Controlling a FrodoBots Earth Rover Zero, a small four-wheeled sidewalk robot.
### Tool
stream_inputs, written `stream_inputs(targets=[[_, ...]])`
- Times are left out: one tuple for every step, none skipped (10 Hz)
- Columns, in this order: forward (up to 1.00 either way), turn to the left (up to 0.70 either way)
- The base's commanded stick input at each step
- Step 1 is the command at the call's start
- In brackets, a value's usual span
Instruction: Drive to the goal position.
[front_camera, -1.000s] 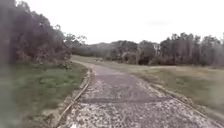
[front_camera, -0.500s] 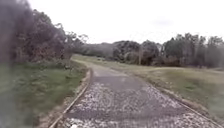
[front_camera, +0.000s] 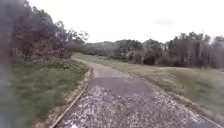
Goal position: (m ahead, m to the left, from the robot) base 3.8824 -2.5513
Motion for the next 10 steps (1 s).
stream_inputs(targets=[[0.85, 0.00], [0.85, 0.00], [0.85, -0.11], [0.85, -0.27], [0.85, -0.32], [0.85, -0.21], [0.85, 0.00], [0.85, 0.00], [0.85, 0.00], [0.85, 0.00]])
